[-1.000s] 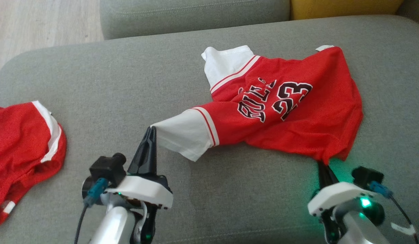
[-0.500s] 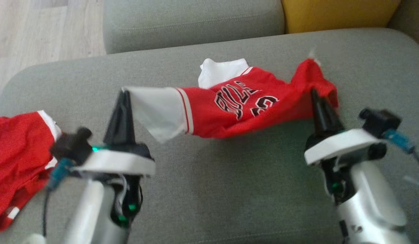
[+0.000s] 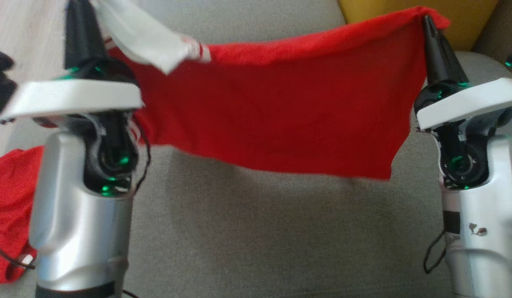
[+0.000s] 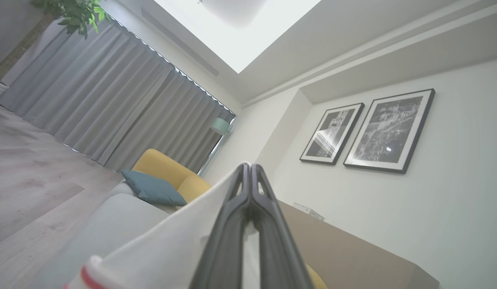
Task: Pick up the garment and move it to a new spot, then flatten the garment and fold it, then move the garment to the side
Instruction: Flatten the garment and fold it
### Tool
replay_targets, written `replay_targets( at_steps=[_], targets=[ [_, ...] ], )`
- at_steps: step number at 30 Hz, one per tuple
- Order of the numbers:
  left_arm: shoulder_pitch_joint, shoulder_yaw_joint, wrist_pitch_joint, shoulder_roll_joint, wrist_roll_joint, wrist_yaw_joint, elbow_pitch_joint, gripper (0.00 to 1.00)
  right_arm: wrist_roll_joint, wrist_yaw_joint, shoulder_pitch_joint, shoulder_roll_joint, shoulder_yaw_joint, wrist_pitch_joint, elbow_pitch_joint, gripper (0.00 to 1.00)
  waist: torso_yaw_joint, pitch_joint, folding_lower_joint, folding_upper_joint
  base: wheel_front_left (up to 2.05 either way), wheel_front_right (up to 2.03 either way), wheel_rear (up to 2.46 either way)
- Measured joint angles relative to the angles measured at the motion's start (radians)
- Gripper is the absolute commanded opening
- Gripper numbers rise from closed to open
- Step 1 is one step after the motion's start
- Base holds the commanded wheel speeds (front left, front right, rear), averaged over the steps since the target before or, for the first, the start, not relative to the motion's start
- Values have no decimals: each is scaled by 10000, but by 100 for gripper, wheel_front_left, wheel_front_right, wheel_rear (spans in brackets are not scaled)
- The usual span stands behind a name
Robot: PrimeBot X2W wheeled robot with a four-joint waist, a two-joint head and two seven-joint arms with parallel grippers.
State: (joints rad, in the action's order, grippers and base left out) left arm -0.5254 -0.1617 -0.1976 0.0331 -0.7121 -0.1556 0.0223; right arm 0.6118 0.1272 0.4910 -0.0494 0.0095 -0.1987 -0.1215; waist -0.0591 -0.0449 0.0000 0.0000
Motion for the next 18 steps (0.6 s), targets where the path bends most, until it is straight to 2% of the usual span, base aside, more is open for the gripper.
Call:
replay_targets(
  at_steps=[5,15,18],
  targets=[
    [-151,474,36,-17,-215,-474,405,0,130,0,67,0,-293,-320,207,0,25,-142,0,0,0,0,0],
    [206,464,642,-12,-577,-980,1425,0,384,0,-914,2,-928,-1321,1586,0,113,-175,0,0,0,0,0],
    [168,443,928,171,-523,-1055,1551,0,370,0,-896,4,-1133,-1645,1894,0,85,-17,0,0,0,0,0]
  ],
)
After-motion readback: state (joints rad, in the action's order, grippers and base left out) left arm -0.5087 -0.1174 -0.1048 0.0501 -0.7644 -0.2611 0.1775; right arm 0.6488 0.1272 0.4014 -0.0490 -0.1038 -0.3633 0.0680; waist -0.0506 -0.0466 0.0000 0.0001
